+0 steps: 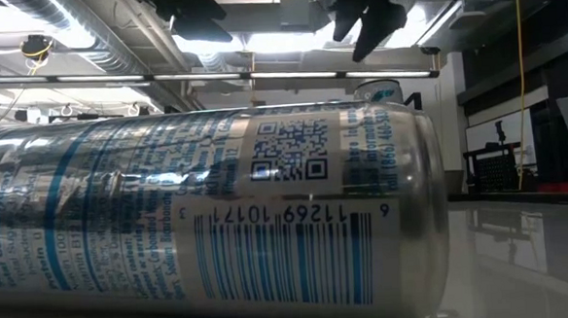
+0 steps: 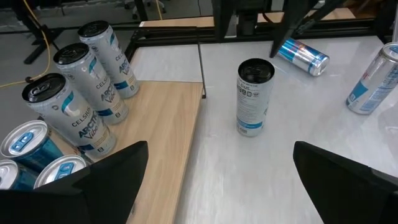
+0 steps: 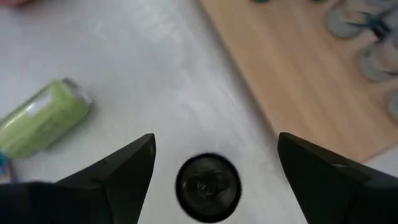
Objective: Place canned beverage on shelf
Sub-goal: Put the white blue soda can on the shelf aligned with the other white blue soda can
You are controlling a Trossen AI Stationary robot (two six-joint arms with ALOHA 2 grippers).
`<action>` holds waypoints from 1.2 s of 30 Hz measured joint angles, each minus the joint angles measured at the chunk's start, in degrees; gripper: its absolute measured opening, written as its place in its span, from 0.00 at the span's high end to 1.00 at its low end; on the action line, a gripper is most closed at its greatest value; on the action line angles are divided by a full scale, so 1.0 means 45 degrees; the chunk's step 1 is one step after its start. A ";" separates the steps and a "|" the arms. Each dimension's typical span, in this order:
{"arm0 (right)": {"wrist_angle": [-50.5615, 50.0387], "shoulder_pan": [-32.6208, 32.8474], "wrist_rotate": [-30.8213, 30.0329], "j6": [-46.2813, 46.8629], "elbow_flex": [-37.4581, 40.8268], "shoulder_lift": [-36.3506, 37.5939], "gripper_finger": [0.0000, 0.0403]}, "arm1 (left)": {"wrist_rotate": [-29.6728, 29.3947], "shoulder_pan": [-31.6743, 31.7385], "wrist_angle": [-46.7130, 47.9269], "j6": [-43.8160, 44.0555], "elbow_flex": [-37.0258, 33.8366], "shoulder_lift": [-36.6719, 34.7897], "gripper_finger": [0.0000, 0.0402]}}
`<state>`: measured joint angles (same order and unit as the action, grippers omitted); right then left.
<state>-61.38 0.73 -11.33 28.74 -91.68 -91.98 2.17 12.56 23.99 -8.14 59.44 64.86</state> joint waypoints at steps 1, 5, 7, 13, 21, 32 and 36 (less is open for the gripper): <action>0.0010 0.0000 0.0280 -0.0330 0.0000 0.0000 0.19 | 0.0000 0.0000 -0.0002 0.0000 0.0000 0.0000 0.01; 0.0009 0.0000 0.0786 -0.1785 0.0375 0.0000 0.19 | 0.0000 0.0000 0.0000 0.0000 0.0000 0.0000 0.01; -0.0028 0.0000 0.0803 -0.2164 0.0581 -0.0010 0.19 | 0.0000 0.0000 0.0000 0.0000 0.0000 0.0000 0.01; -0.0029 0.0000 0.1121 -0.2402 0.1227 -0.0005 0.19 | 0.0000 0.0000 0.0000 0.0000 0.0000 0.0000 0.01; -0.0011 0.0000 0.1225 -0.2855 0.1421 -0.0005 0.19 | 0.0000 0.0000 -0.0005 0.0000 0.0000 0.0000 0.01; -0.0012 0.0000 0.1217 -0.3170 0.1419 -0.0005 0.19 | 0.0000 0.0000 0.0000 0.0000 0.0000 0.0000 0.01; -0.0012 0.0000 0.1209 -0.3170 0.1419 -0.0005 0.19 | 0.0000 0.0002 0.0000 0.0000 0.0000 0.0000 0.01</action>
<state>-61.43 0.73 -5.89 14.48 -85.30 -92.01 2.17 12.57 23.99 -8.14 59.44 64.86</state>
